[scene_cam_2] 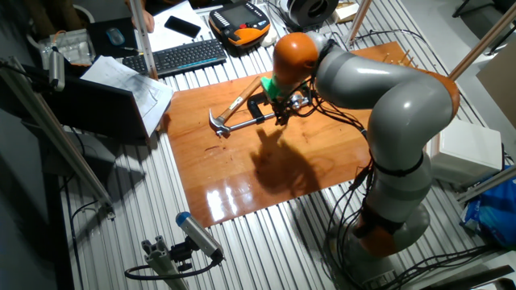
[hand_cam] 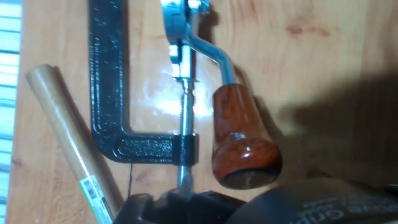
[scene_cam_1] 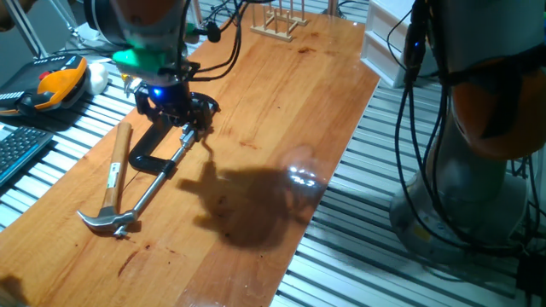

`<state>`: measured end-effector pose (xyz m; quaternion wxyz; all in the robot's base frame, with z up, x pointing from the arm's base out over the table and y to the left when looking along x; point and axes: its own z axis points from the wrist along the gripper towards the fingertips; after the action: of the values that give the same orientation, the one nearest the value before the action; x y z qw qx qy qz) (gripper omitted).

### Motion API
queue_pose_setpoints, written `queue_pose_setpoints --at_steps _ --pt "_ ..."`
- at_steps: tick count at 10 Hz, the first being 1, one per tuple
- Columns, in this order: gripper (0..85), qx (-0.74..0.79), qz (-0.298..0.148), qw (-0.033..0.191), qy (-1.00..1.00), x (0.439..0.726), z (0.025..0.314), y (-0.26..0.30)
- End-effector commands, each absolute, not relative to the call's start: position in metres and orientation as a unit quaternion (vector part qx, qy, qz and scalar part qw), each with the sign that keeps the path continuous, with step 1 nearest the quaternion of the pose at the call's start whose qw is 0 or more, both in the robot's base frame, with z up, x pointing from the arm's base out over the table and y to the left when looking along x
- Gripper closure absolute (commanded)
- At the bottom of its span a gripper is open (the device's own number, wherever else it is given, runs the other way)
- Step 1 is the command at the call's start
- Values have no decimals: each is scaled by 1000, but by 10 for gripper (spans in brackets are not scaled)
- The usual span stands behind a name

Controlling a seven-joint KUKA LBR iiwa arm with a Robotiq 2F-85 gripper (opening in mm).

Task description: Pull up the lever

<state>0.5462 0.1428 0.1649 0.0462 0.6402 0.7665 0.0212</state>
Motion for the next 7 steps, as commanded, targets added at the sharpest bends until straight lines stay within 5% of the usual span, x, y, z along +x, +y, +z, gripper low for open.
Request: queue_pose_setpoints --at_steps 1,3,4,5,6,7 --pt "170 632 -2 76 771 547 164 143" --pt "170 616 -23 97 781 548 162 144" --pt "340 607 -31 107 787 548 161 145" --pt "340 600 -38 119 790 548 160 145" --pt "510 594 -42 125 793 549 160 145" --pt "510 586 -46 131 798 549 160 144"
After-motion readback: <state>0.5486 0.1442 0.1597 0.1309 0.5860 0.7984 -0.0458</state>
